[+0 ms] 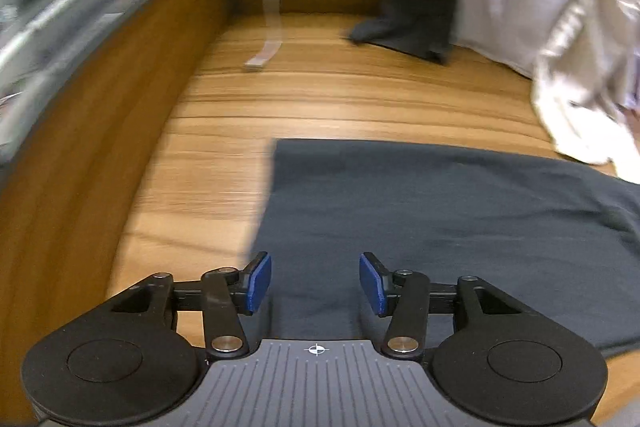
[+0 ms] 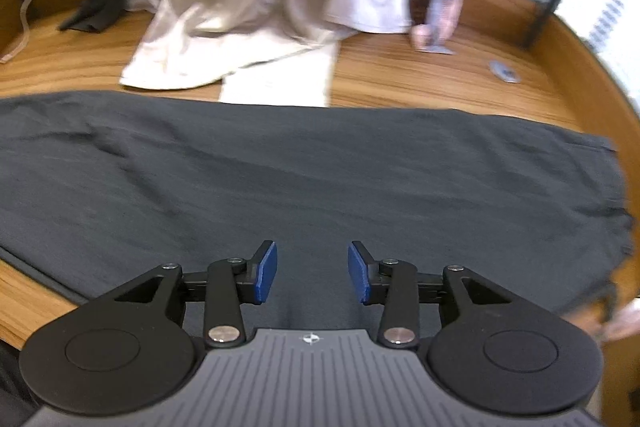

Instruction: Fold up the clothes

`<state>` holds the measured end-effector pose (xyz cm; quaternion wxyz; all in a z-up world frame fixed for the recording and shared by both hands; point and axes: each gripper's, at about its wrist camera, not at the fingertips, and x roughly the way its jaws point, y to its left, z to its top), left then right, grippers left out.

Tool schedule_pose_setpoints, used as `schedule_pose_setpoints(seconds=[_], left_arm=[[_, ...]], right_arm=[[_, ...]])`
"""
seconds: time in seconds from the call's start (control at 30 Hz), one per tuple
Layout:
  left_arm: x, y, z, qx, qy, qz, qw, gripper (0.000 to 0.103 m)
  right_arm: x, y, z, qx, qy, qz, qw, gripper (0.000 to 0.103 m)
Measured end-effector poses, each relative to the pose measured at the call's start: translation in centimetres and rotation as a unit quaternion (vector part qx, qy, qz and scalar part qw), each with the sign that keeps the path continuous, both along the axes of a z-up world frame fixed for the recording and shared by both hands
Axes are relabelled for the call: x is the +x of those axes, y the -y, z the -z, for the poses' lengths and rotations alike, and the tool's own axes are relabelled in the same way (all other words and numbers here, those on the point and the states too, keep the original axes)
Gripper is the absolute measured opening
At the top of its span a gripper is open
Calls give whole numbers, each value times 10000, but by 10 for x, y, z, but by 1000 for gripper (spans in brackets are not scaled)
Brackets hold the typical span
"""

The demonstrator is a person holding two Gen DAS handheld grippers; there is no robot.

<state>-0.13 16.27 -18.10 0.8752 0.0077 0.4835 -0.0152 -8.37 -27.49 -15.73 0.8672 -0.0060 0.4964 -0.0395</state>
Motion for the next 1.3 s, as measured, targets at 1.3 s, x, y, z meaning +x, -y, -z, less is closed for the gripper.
schedule_pose_setpoints(seconds=[1.3], left_arm=[[61,453,-16,-793,-309,1846,9791,60]], right_arm=[[12,360,6,298,586,374,9971,59]])
